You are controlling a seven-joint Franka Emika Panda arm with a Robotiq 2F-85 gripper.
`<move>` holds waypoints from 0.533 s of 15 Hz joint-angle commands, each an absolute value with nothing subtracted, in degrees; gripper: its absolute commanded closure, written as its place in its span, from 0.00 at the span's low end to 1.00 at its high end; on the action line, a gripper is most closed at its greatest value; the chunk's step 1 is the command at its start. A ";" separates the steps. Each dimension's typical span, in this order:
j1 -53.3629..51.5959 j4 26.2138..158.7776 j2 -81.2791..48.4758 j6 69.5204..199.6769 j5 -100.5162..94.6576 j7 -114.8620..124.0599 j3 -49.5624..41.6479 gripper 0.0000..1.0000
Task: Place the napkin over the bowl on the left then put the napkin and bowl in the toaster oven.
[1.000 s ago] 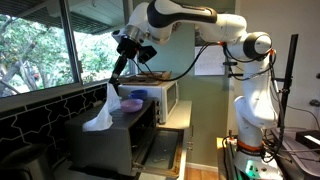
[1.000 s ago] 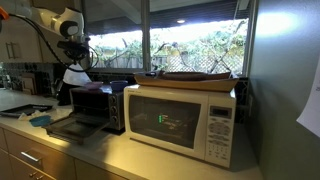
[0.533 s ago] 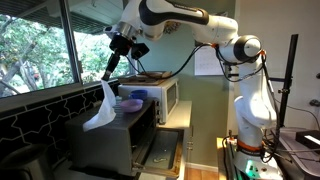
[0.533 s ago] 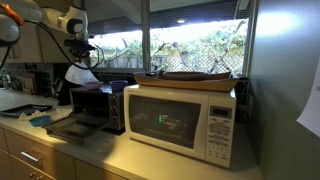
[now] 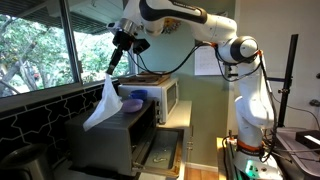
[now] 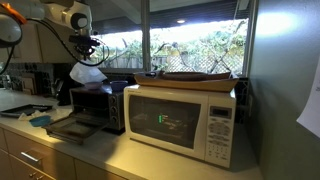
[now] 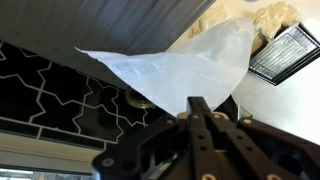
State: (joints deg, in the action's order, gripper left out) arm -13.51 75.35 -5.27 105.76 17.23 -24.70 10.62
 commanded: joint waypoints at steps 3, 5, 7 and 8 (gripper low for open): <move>-11.50 85.96 2.87 107.04 16.00 -22.41 8.34 1.00; -10.67 90.55 5.81 109.14 15.94 -20.59 7.34 1.00; -9.83 95.06 8.34 111.09 15.64 -18.02 6.66 1.00; -9.48 97.09 9.42 111.80 15.52 -17.41 6.42 1.00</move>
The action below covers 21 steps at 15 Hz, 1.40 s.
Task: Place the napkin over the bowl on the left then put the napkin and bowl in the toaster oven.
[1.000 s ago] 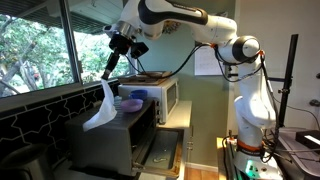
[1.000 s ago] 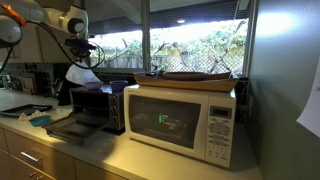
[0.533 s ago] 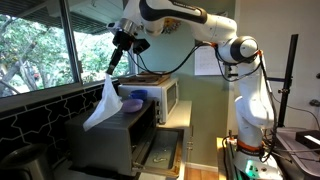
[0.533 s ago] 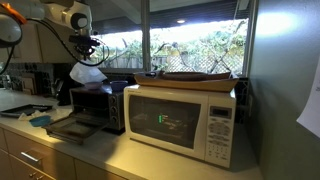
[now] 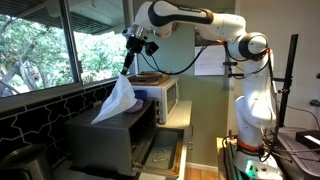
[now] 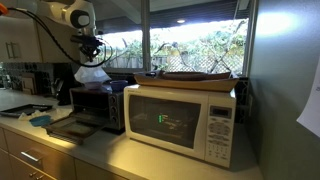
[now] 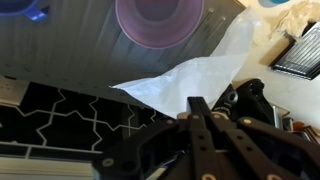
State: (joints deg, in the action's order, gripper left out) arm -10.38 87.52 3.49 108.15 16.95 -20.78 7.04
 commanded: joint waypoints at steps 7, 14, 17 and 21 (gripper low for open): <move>-7.92 109.08 16.59 110.79 15.91 -11.99 5.93 1.00; -5.85 118.75 22.08 116.47 15.61 -4.18 5.25 1.00; -5.30 121.17 23.66 120.06 15.94 -1.46 4.76 1.00; -4.43 122.89 24.95 121.85 15.22 0.77 4.25 1.00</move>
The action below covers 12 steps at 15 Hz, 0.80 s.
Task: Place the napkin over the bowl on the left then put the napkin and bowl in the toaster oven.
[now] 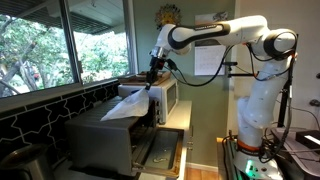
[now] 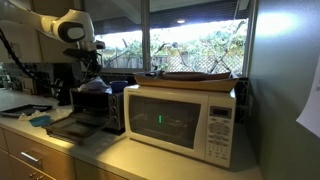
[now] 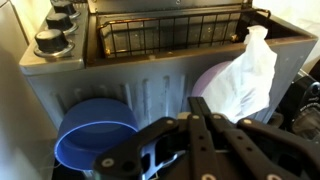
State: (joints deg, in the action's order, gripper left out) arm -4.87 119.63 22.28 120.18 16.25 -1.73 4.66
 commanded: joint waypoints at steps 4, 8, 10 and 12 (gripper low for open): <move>-3.80 123.76 25.32 120.75 14.95 1.88 3.85 1.00; -3.02 123.91 25.41 119.49 13.97 3.98 4.18 0.73; -2.25 123.53 25.94 118.75 11.73 6.52 4.87 0.62; -1.75 123.17 26.56 117.62 9.32 9.13 5.37 0.46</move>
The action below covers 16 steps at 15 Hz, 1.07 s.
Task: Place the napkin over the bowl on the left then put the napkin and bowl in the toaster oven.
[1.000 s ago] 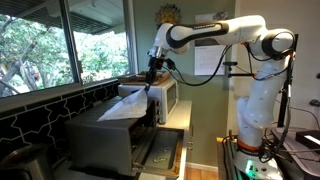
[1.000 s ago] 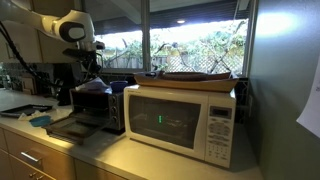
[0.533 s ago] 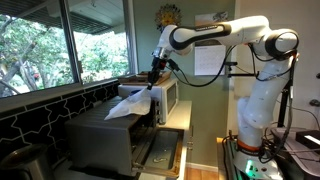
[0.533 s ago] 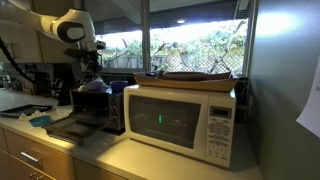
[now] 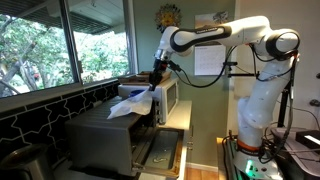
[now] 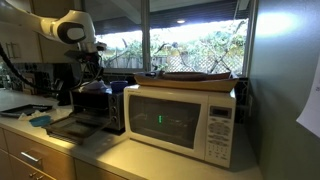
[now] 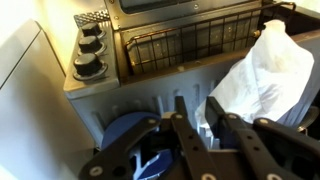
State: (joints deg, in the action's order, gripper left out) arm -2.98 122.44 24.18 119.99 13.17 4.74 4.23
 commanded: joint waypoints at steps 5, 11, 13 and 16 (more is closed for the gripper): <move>-1.78 122.29 27.62 115.04 7.72 14.10 6.20 0.11; -4.55 119.51 22.72 119.51 16.22 19.11 7.97 0.00; -4.71 118.35 20.06 120.84 17.32 21.16 9.07 0.00; -4.68 119.19 21.13 120.36 16.30 20.06 8.90 0.00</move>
